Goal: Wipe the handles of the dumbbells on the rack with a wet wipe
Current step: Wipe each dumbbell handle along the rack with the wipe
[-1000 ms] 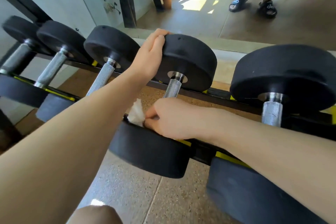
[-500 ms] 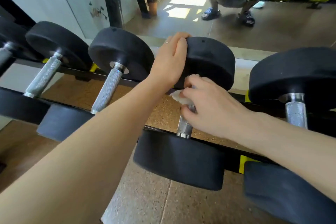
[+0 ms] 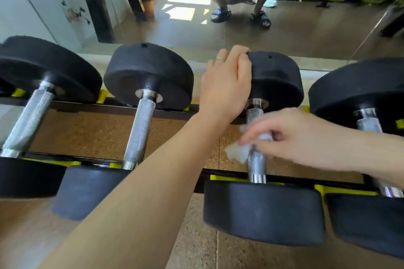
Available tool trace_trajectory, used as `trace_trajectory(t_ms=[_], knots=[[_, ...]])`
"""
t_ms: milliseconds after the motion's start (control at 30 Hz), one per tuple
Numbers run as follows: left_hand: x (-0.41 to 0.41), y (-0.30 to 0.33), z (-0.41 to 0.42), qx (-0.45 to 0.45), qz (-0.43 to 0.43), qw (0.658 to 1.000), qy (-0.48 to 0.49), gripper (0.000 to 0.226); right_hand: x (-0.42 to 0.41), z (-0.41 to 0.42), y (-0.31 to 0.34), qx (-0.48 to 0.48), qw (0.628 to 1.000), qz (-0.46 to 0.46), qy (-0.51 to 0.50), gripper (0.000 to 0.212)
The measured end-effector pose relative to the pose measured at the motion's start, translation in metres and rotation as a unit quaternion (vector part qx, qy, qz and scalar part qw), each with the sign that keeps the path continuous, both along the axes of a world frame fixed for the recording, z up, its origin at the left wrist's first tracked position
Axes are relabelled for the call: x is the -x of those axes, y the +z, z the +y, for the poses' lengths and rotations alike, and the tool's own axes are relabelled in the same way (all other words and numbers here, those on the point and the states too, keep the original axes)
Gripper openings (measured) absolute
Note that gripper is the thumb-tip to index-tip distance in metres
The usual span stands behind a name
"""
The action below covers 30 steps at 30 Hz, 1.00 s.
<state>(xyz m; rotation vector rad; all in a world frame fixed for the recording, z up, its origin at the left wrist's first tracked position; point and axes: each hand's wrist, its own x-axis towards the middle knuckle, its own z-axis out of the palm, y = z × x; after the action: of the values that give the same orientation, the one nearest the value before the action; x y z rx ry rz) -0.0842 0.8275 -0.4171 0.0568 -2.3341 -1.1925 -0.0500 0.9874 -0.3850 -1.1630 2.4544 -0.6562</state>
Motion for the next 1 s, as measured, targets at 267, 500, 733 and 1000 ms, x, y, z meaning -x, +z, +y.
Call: trace_trajectory(t_ms=[267, 500, 733, 1000], knots=[[0.001, 0.000, -0.010, 0.031, 0.000, 0.999, -0.024, 0.039, -0.014, -0.010, -0.032, -0.019, 0.975, 0.220, -0.018, 0.026], [0.000, 0.001, -0.010, 0.050, 0.003, 0.998, -0.026, 0.041, -0.010, -0.007, -0.016, -0.018, 0.976, 0.218, 0.012, 0.034], [-0.001, 0.003, -0.011, 0.055, 0.000, 0.998, -0.029, 0.041, 0.009, 0.006, -0.030, -0.101, 0.924, 0.369, 0.004, 0.045], [-0.001, 0.002, -0.008, 0.050, -0.013, 0.999, -0.018, 0.037, -0.016, -0.005, -0.044, 0.067, 0.939, 0.209, -0.267, 0.036]])
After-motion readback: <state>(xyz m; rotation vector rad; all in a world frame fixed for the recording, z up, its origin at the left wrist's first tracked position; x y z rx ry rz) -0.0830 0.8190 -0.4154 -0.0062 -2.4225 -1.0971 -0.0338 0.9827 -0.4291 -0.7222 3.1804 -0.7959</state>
